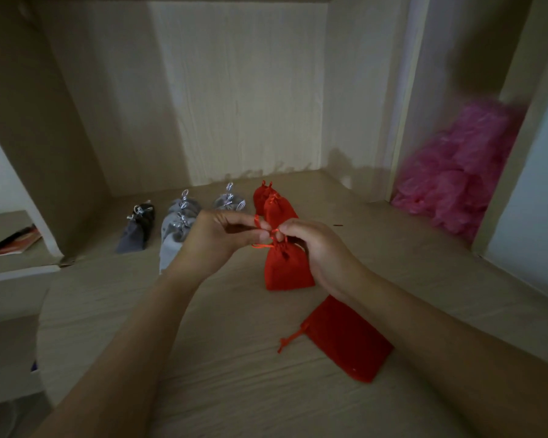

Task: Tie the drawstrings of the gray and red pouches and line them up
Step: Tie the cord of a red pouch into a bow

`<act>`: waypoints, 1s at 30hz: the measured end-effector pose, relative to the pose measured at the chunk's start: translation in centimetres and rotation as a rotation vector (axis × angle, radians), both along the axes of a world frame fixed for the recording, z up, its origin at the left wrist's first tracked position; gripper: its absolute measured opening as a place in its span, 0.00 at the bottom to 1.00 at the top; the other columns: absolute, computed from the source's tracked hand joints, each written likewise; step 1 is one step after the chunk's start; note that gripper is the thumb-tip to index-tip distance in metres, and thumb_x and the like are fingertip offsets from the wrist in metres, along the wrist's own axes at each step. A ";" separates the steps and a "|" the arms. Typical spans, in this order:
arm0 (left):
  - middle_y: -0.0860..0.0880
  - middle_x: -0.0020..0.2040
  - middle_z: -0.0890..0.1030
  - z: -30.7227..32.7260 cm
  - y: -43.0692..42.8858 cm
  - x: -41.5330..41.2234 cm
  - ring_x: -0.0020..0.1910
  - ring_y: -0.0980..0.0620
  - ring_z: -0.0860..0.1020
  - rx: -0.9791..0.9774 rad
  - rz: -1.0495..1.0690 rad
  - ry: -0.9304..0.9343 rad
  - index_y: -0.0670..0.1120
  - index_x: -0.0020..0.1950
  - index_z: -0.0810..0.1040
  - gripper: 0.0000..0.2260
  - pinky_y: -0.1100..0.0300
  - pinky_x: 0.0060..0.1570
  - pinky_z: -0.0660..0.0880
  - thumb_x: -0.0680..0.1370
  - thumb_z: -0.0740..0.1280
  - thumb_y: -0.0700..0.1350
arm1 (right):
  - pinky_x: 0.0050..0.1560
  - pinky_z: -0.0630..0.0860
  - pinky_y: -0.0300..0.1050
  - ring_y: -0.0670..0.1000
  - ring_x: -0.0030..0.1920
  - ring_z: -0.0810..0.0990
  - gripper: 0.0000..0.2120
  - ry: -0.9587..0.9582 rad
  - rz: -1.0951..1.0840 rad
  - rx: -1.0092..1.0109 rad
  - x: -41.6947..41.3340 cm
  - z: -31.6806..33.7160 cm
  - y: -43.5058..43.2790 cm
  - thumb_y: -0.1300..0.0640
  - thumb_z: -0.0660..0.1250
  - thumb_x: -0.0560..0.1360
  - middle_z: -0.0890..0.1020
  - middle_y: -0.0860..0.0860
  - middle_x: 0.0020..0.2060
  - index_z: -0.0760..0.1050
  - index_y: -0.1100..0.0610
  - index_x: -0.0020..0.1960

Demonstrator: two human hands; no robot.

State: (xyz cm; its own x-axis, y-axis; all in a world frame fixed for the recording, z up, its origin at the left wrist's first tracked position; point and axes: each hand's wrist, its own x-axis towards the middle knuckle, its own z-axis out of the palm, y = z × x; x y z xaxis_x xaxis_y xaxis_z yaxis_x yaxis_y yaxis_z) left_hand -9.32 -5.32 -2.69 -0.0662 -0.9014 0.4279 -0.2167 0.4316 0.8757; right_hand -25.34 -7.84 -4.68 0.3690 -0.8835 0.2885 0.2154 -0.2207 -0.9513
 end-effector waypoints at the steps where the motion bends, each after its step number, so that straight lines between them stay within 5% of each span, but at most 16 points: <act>1: 0.50 0.36 0.85 -0.1 0.0 -0.1 0.37 0.56 0.83 -0.034 0.052 -0.033 0.43 0.40 0.83 0.06 0.69 0.40 0.77 0.66 0.73 0.35 | 0.41 0.70 0.36 0.43 0.35 0.76 0.11 0.015 -0.006 -0.020 -0.1 0.0 0.0 0.56 0.63 0.67 0.79 0.46 0.30 0.78 0.51 0.28; 7: 0.60 0.36 0.81 0.3 0.8 -0.8 0.37 0.65 0.78 -0.280 0.304 -0.331 0.53 0.38 0.81 0.10 0.75 0.39 0.71 0.69 0.75 0.38 | 0.40 0.71 0.33 0.43 0.36 0.76 0.09 0.014 -0.022 -0.027 -0.1 -0.4 0.2 0.70 0.65 0.73 0.79 0.51 0.37 0.77 0.57 0.42; 12: 0.51 0.40 0.84 -0.2 0.4 -0.7 0.41 0.52 0.82 -0.294 0.264 -0.334 0.49 0.42 0.83 0.08 0.56 0.46 0.78 0.69 0.74 0.36 | 0.48 0.76 0.35 0.46 0.45 0.80 0.13 0.064 -0.092 -0.150 0.0 -0.9 0.0 0.68 0.70 0.72 0.82 0.51 0.45 0.79 0.58 0.55; 15: 0.50 0.41 0.84 -0.1 0.2 -0.6 0.41 0.49 0.82 -0.251 0.241 -0.251 0.50 0.42 0.83 0.08 0.56 0.44 0.78 0.68 0.74 0.38 | 0.48 0.77 0.35 0.45 0.43 0.82 0.10 0.107 -0.237 -0.275 -0.1 -0.7 0.1 0.66 0.72 0.70 0.85 0.53 0.43 0.82 0.61 0.51; 18: 0.52 0.39 0.85 0.1 0.2 -1.0 0.40 0.55 0.82 -0.141 0.158 -0.060 0.46 0.41 0.83 0.04 0.66 0.41 0.77 0.69 0.72 0.37 | 0.45 0.78 0.37 0.45 0.39 0.82 0.08 0.122 -0.292 -0.298 -0.5 -0.4 -0.1 0.67 0.71 0.71 0.85 0.54 0.40 0.83 0.60 0.49; 23: 0.53 0.41 0.85 0.5 0.4 -1.1 0.45 0.61 0.81 -0.018 0.035 0.158 0.43 0.32 0.77 0.09 0.72 0.45 0.72 0.73 0.68 0.38 | 0.45 0.76 0.39 0.47 0.40 0.80 0.05 -0.108 -0.304 0.057 -1.2 -0.2 -1.1 0.66 0.64 0.76 0.83 0.55 0.39 0.79 0.62 0.45; 27: 0.50 0.41 0.84 0.3 0.6 -1.4 0.43 0.56 0.78 0.099 -0.207 0.216 0.43 0.37 0.79 0.06 0.65 0.47 0.72 0.73 0.66 0.42 | 0.42 0.72 0.39 0.45 0.37 0.79 0.13 -0.229 -0.262 0.190 -2.1 0.5 -1.6 0.65 0.60 0.78 0.83 0.51 0.36 0.77 0.56 0.38; 30: 0.49 0.40 0.84 0.1 0.9 -2.0 0.37 0.59 0.76 0.144 -0.286 0.204 0.49 0.30 0.81 0.11 0.66 0.43 0.72 0.72 0.64 0.41 | 0.32 0.70 0.35 0.42 0.28 0.74 0.22 -0.302 -0.224 0.253 -2.2 0.8 -1.6 0.66 0.58 0.78 0.79 0.53 0.34 0.79 0.56 0.30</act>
